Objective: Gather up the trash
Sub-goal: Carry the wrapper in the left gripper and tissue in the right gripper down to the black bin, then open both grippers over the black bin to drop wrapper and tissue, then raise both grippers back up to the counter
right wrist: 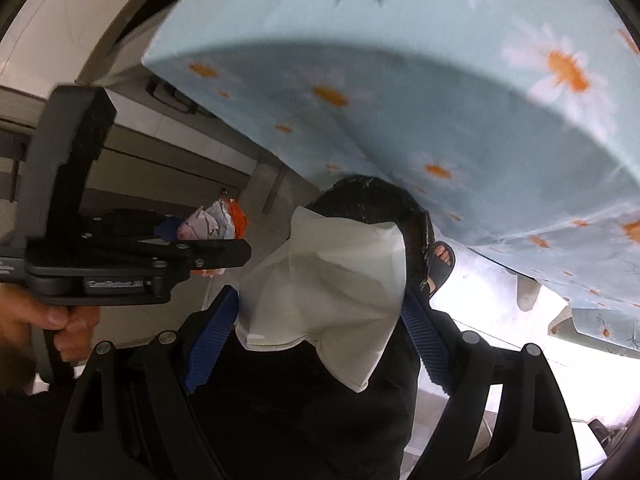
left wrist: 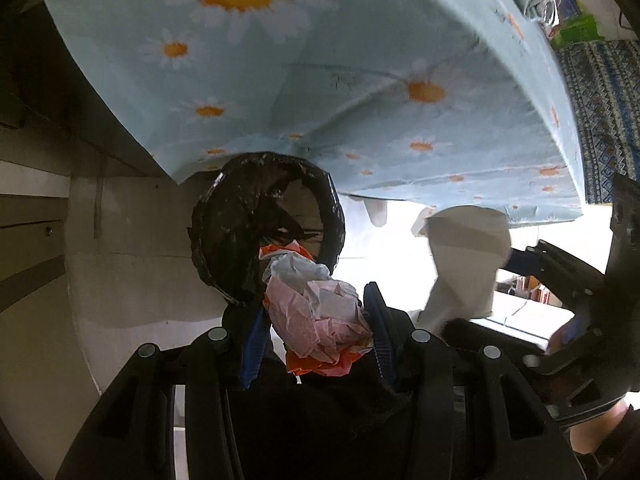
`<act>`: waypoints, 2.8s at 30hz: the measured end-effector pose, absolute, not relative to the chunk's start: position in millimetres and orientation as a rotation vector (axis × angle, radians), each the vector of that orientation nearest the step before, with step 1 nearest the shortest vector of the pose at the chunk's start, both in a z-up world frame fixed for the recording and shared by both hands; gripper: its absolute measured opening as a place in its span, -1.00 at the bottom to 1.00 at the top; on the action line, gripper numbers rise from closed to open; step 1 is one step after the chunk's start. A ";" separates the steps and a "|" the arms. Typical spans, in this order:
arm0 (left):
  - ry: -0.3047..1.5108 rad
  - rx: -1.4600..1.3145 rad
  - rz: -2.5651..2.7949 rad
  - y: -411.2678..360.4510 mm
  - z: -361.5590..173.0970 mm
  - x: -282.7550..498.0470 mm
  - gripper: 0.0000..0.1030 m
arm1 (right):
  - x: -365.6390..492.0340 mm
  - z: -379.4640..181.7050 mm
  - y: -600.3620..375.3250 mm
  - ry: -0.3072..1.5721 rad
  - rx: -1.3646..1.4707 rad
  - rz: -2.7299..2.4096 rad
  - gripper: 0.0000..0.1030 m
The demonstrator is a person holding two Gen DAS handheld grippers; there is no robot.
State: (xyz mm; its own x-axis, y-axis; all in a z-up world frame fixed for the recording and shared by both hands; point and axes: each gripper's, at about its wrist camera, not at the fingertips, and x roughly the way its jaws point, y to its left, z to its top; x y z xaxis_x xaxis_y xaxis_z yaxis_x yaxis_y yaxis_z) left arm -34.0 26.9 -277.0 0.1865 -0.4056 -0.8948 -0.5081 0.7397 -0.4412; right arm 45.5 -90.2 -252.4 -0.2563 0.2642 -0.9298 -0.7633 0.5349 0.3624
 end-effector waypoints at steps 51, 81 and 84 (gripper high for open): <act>1.377 -0.838 0.123 39.7 -248.2 -23.1 0.06 | 72.3 -227.5 -113.3 1.459 -0.363 1.005 0.69; 1.102 -0.581 0.079 55.7 -131.4 10.7 0.06 | 140.6 -86.3 -149.4 1.088 -0.142 0.960 0.75; 1.090 -0.564 0.078 56.9 -122.8 19.1 0.06 | 153.8 -79.5 -146.7 1.061 -0.159 0.954 0.65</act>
